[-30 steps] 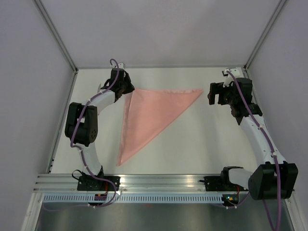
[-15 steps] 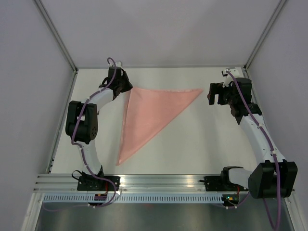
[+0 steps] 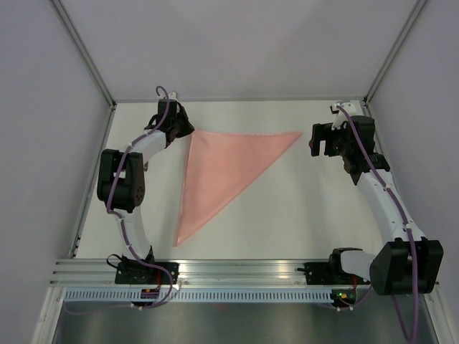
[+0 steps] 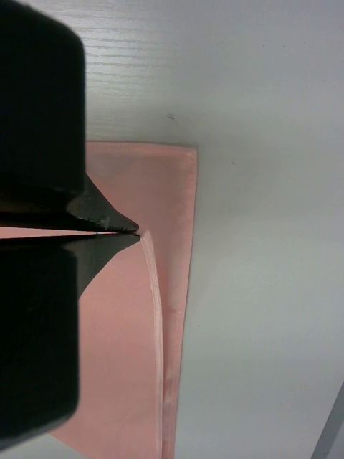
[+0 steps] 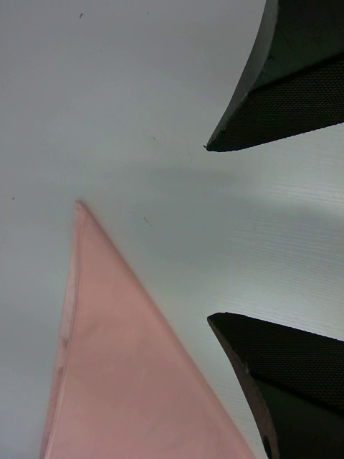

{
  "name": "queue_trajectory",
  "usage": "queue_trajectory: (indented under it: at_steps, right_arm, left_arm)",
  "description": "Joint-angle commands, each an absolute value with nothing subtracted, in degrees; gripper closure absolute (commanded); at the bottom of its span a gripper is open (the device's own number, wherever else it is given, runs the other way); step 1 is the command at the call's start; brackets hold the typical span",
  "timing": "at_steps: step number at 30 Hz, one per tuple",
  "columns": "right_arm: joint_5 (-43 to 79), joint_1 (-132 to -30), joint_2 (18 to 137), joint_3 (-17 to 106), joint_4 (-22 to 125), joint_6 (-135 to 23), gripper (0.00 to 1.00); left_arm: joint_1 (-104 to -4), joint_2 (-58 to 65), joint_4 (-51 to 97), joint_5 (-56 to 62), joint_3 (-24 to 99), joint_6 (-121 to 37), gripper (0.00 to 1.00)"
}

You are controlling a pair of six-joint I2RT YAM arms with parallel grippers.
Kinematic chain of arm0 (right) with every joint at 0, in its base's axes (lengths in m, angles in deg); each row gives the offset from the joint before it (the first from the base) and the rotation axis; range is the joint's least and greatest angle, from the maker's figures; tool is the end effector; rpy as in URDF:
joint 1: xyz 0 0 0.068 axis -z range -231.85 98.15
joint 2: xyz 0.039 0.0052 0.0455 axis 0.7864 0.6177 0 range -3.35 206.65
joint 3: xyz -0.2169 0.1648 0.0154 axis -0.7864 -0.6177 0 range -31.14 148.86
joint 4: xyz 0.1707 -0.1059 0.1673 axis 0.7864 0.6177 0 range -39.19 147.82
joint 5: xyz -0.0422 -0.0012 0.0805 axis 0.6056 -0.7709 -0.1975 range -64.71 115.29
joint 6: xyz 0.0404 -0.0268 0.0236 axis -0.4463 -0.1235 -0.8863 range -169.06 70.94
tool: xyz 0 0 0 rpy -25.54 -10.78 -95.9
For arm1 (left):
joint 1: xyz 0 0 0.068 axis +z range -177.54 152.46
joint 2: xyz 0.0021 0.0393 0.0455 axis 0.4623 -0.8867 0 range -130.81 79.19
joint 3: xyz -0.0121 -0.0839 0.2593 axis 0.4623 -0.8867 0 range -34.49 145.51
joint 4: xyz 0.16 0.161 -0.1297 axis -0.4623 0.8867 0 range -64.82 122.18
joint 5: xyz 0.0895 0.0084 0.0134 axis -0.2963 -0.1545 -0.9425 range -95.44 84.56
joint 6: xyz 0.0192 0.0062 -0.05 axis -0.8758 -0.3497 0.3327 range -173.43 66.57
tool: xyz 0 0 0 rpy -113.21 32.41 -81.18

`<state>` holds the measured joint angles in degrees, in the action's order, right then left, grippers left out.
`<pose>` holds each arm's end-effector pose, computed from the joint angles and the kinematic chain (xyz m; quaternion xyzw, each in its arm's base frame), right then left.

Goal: Fold the napkin, place the utensils inside, and roll it up
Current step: Fold the napkin

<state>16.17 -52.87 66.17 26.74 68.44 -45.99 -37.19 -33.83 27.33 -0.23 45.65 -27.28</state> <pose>0.2747 0.0105 0.3169 -0.0709 0.8581 0.0595 0.5051 0.4442 -0.0789 0.2110 -0.1064 0.8801 -0.1801 0.4263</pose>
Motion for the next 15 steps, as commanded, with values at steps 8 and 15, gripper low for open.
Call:
queue_trajectory:
  at_steps: [8,15]
  right_arm:
    - [16.59,-52.99,66.52,26.6,67.95,-45.46,0.02]
    - [16.68,-52.99,66.7,26.6,67.87,-45.54,0.02]
  left_arm:
    - [-35.8,-34.98,28.16,2.2,49.62,-25.66,0.98]
    - [-35.36,-35.6,28.6,2.64,50.68,-25.84,0.98]
